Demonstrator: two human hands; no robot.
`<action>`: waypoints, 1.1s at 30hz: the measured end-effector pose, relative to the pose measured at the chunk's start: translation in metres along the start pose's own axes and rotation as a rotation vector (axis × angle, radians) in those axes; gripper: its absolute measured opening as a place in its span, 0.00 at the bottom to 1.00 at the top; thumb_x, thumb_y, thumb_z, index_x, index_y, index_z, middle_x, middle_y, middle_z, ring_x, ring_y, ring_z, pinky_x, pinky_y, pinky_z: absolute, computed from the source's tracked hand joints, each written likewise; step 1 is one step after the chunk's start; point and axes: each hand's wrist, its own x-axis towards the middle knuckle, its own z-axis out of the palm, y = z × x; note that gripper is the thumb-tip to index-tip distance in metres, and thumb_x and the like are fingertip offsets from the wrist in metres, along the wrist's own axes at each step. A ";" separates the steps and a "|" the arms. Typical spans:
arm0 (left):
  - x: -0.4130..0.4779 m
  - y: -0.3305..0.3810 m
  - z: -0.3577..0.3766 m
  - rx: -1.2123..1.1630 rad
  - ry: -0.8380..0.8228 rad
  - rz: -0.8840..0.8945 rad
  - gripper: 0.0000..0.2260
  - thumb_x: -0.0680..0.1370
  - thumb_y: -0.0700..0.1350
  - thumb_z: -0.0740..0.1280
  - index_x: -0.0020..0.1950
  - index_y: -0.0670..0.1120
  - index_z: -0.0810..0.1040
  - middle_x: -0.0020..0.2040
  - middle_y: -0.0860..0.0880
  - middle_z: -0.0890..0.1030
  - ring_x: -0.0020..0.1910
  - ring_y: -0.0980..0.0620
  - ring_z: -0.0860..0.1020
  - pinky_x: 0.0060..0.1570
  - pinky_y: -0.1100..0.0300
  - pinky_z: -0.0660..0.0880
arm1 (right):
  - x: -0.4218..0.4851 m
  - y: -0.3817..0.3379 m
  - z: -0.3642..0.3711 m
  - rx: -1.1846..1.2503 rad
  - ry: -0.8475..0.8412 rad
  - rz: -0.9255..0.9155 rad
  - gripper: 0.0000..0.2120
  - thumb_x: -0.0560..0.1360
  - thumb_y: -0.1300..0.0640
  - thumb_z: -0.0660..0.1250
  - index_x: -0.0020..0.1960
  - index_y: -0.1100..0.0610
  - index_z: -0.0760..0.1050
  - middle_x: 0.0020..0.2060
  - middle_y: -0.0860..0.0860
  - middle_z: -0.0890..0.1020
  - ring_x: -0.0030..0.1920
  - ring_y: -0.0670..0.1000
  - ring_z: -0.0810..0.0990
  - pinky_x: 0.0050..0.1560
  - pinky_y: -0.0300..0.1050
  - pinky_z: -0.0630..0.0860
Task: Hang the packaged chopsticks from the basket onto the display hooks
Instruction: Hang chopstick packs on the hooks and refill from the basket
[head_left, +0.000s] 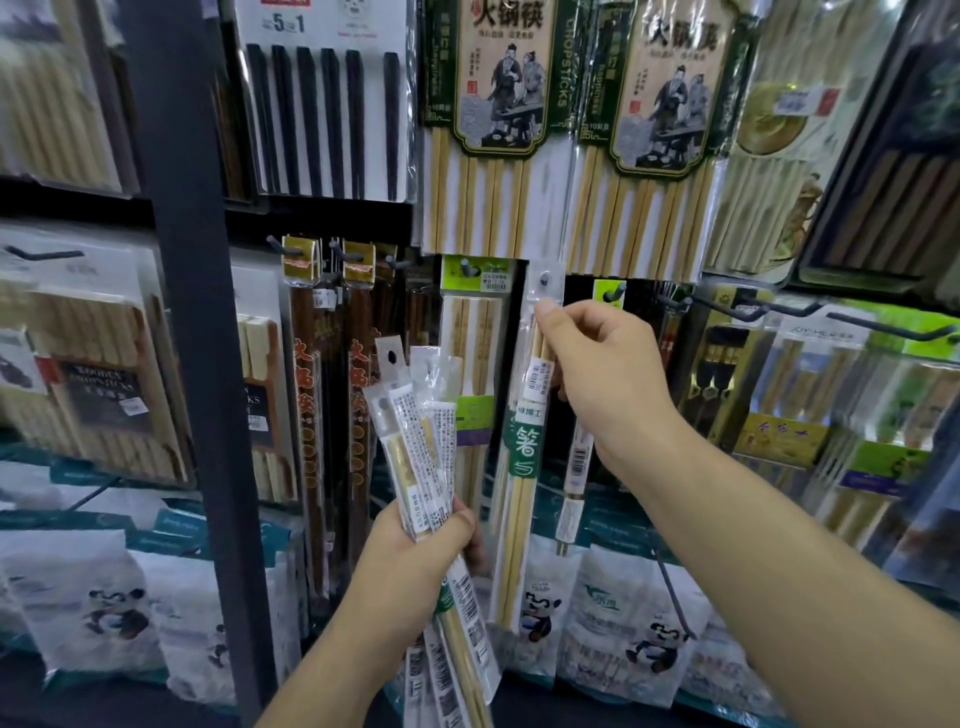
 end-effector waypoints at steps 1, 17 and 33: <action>0.000 0.000 0.000 0.036 -0.009 0.006 0.14 0.82 0.37 0.66 0.36 0.45 0.77 0.33 0.45 0.80 0.35 0.52 0.79 0.39 0.65 0.78 | 0.001 0.001 0.000 -0.011 0.003 0.003 0.18 0.81 0.48 0.68 0.35 0.56 0.75 0.25 0.46 0.70 0.28 0.46 0.69 0.34 0.41 0.71; -0.001 0.000 0.002 -0.018 0.040 0.011 0.08 0.79 0.43 0.73 0.41 0.52 0.82 0.32 0.47 0.83 0.32 0.46 0.84 0.35 0.61 0.80 | -0.020 0.025 0.002 -0.140 0.079 -0.003 0.10 0.77 0.48 0.73 0.44 0.53 0.76 0.37 0.48 0.79 0.34 0.39 0.75 0.35 0.30 0.73; -0.001 -0.002 0.013 0.087 -0.013 0.176 0.26 0.70 0.59 0.79 0.65 0.55 0.78 0.55 0.60 0.86 0.54 0.63 0.83 0.49 0.72 0.76 | -0.056 0.022 0.017 -0.097 -0.328 0.050 0.10 0.72 0.49 0.78 0.43 0.53 0.81 0.36 0.50 0.83 0.36 0.45 0.81 0.41 0.42 0.82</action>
